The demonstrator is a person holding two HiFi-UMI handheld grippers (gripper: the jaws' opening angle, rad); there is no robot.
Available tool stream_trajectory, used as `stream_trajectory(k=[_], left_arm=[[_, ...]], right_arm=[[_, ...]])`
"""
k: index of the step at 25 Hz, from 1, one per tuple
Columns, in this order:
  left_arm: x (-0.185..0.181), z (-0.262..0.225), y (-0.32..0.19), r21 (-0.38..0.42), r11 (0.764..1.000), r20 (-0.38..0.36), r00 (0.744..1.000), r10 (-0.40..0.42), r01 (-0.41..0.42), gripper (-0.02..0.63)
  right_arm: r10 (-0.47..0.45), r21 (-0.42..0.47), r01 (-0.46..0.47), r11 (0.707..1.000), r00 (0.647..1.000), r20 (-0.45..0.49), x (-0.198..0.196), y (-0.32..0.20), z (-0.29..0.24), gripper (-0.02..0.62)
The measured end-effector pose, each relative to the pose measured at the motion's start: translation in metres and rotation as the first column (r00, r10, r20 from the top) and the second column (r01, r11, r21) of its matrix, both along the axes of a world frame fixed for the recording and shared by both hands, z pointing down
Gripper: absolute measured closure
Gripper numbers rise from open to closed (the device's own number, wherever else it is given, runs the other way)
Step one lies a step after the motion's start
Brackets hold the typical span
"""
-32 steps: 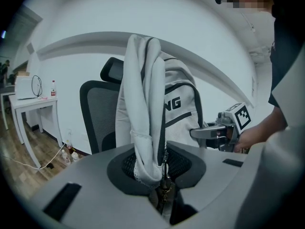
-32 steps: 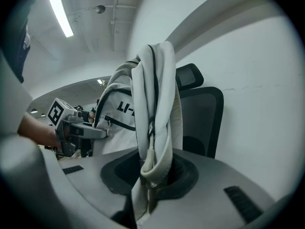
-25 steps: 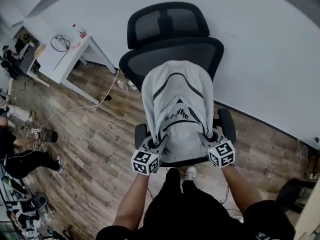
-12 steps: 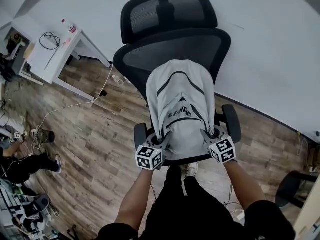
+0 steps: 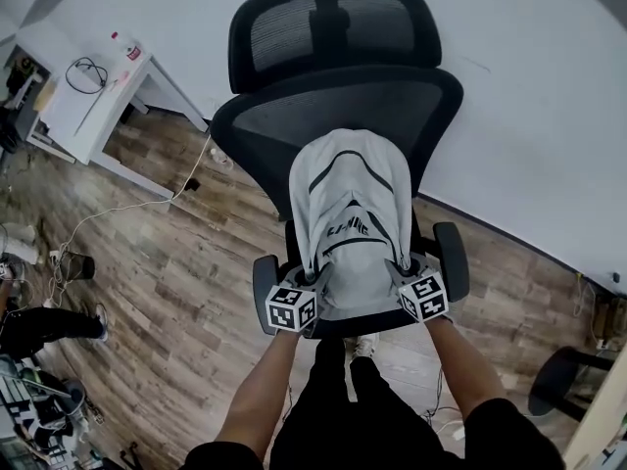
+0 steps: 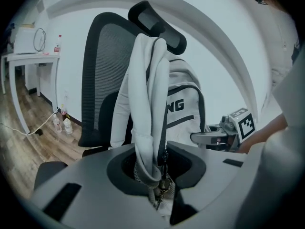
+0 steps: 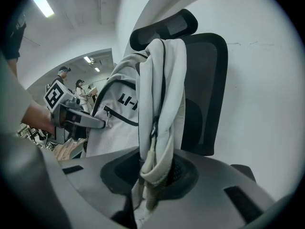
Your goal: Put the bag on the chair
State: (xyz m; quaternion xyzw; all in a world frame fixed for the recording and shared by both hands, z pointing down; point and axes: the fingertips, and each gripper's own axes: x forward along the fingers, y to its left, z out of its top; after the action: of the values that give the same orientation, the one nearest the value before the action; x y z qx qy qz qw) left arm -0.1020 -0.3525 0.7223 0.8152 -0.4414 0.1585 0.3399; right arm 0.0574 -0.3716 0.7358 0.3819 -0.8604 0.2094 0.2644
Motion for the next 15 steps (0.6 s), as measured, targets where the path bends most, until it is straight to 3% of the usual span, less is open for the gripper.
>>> stream_trajectory(k=[8, 15], left_arm=[[0.006, 0.039, -0.015, -0.045, 0.999, 0.025, 1.000, 0.011, -0.010, 0.508], [0.001, 0.089, -0.018, -0.114, 0.993, 0.093, 0.995, 0.030, -0.019, 0.502]], right_arm=[[-0.001, -0.055, 0.000, 0.998, 1.000, -0.022, 0.009, -0.015, 0.044, 0.505], [0.042, -0.173, -0.058, 0.983, 0.995, -0.092, 0.008, -0.012, 0.095, 0.482]])
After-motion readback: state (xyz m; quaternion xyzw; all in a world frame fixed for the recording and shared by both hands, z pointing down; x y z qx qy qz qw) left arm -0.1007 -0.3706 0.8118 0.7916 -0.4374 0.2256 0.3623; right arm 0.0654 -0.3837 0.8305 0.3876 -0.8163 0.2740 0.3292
